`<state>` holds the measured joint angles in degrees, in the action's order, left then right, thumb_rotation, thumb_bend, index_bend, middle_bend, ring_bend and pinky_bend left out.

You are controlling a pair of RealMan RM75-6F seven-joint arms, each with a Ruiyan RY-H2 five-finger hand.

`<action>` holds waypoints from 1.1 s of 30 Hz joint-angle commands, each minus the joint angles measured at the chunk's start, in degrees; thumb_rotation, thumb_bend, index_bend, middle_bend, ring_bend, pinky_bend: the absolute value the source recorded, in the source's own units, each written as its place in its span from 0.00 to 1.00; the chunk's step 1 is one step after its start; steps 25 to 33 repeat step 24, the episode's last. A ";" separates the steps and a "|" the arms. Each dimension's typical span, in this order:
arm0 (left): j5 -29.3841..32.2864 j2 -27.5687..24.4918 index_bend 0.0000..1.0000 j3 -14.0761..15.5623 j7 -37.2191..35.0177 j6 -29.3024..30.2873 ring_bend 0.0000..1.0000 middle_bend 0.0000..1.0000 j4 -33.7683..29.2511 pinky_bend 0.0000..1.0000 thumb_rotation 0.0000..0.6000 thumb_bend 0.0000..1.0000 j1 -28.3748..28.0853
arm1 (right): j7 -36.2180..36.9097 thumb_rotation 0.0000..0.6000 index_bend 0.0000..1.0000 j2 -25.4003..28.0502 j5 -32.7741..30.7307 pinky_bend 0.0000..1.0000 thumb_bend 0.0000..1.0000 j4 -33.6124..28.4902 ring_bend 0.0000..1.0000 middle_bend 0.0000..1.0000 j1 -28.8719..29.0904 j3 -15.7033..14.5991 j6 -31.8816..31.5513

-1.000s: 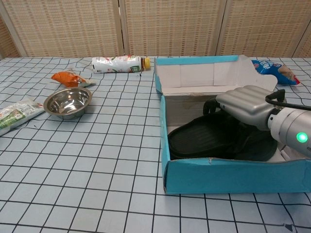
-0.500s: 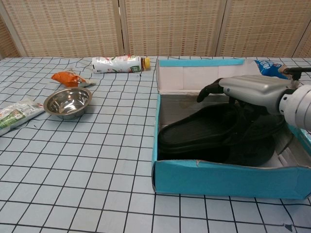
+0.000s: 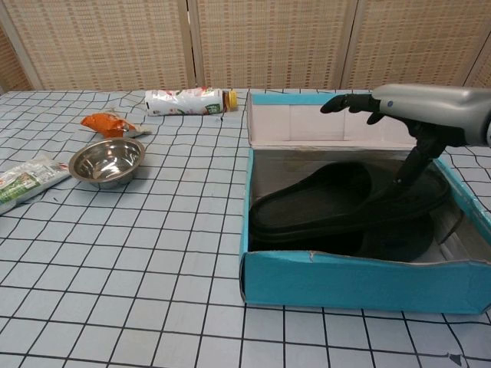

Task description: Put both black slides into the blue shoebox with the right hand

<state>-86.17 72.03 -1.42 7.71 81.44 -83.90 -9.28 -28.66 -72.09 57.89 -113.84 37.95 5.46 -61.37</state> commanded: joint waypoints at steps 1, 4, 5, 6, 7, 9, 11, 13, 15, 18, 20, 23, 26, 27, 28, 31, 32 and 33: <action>-0.02 -0.04 0.28 -0.04 -0.06 0.21 0.19 0.10 0.10 0.28 1.00 0.50 0.09 | 3.75 1.00 0.05 5.08 6.19 0.12 0.00 -2.93 0.00 0.00 -3.57 -1.60 -2.61; -0.03 -0.16 0.28 -0.09 -0.54 0.37 0.19 0.11 0.03 0.29 1.00 0.50 0.15 | 6.41 1.00 0.08 9.60 12.43 0.12 0.00 -3.02 0.00 0.01 -8.02 -4.35 -7.16; -0.09 -0.17 0.28 -0.10 -0.53 0.48 0.19 0.11 0.13 0.29 1.00 0.50 0.18 | 6.78 1.00 0.10 10.80 14.28 0.13 0.00 -2.40 0.00 0.02 -9.62 -5.43 -8.93; -0.13 -0.14 0.28 -0.13 -0.45 0.63 0.19 0.10 0.25 0.29 1.00 0.50 0.22 | 6.71 1.00 0.12 12.30 16.11 0.14 0.00 -1.24 0.00 0.05 -11.80 -7.06 -11.11; -0.12 -0.09 0.28 -0.20 -0.44 0.74 0.19 0.10 0.29 0.29 1.00 0.50 0.23 | 6.48 1.00 0.14 13.31 16.99 0.15 0.00 -0.40 0.00 0.07 -13.41 -8.31 -12.51; -0.33 0.06 0.28 -0.28 -0.36 1.05 0.19 0.11 0.33 0.28 1.00 0.50 0.22 | 6.98 1.00 0.17 14.28 18.09 0.17 0.00 2.09 0.00 0.09 -16.96 -10.52 -15.39; -0.80 0.15 0.28 -0.16 0.05 1.47 0.19 0.11 0.41 0.28 1.00 0.50 0.29 | 8.88 1.00 0.18 13.67 18.45 0.17 0.00 5.24 0.00 0.09 -19.55 -11.52 -17.24; -1.39 0.30 0.28 -0.06 0.59 2.13 0.19 0.11 0.31 0.28 1.00 0.50 0.43 | 12.36 1.00 0.17 12.39 18.10 0.17 0.00 8.97 0.00 0.09 -21.90 -11.71 -18.53; -2.11 0.51 0.28 -0.05 0.87 2.89 0.19 0.11 0.19 0.29 1.00 0.50 0.49 | 16.14 1.00 0.16 11.24 18.12 0.16 0.00 12.19 0.00 0.09 -23.28 -11.23 -19.07; -3.03 0.97 0.27 0.08 1.63 3.64 0.19 0.11 0.77 0.28 1.00 0.50 0.52 | 19.74 1.00 0.13 9.07 19.77 0.13 0.00 17.24 0.00 0.09 -24.59 -10.07 -20.84; -3.08 1.20 0.27 0.04 1.75 3.71 0.19 0.11 0.85 0.28 1.00 0.50 0.50 | 20.95 1.00 0.12 7.68 20.23 0.13 0.00 19.63 0.00 0.08 -25.25 -9.28 -21.79; -3.02 1.45 0.27 0.00 1.88 3.51 0.19 0.11 1.23 0.28 1.00 0.50 0.39 | 23.26 1.00 0.11 6.79 21.66 0.12 0.00 21.66 0.00 0.08 -25.69 -8.35 -22.46; -2.83 1.52 0.27 -0.04 2.04 3.34 0.19 0.11 1.41 0.28 1.00 0.50 0.37 | 23.75 1.00 0.10 6.51 22.07 0.11 0.00 22.12 0.00 0.08 -26.00 -8.02 -22.96; -2.83 1.52 0.27 -0.04 2.04 3.34 0.19 0.11 1.41 0.28 1.00 0.50 0.37 | 23.75 1.00 0.10 6.51 22.07 0.11 0.00 22.12 0.00 0.08 -26.00 -8.02 -22.96; -2.83 1.52 0.27 -0.04 2.04 3.34 0.19 0.11 1.41 0.28 1.00 0.50 0.37 | 23.75 1.00 0.10 6.51 22.07 0.11 0.00 22.12 0.00 0.08 -26.00 -8.02 -22.96; -2.83 1.52 0.27 -0.04 2.04 3.34 0.19 0.11 1.41 0.28 1.00 0.50 0.37 | 23.75 1.00 0.10 6.51 22.07 0.11 0.00 22.12 0.00 0.08 -26.00 -8.02 -22.96; -2.83 1.52 0.27 -0.04 2.04 3.34 0.19 0.11 1.41 0.28 1.00 0.50 0.37 | 23.75 1.00 0.10 6.51 22.07 0.11 0.00 22.12 0.00 0.08 -26.00 -8.02 -22.96; -2.83 1.52 0.27 -0.04 2.04 3.34 0.19 0.11 1.41 0.28 1.00 0.50 0.37 | 23.75 1.00 0.10 6.51 22.07 0.11 0.00 22.12 0.00 0.08 -26.00 -8.02 -22.96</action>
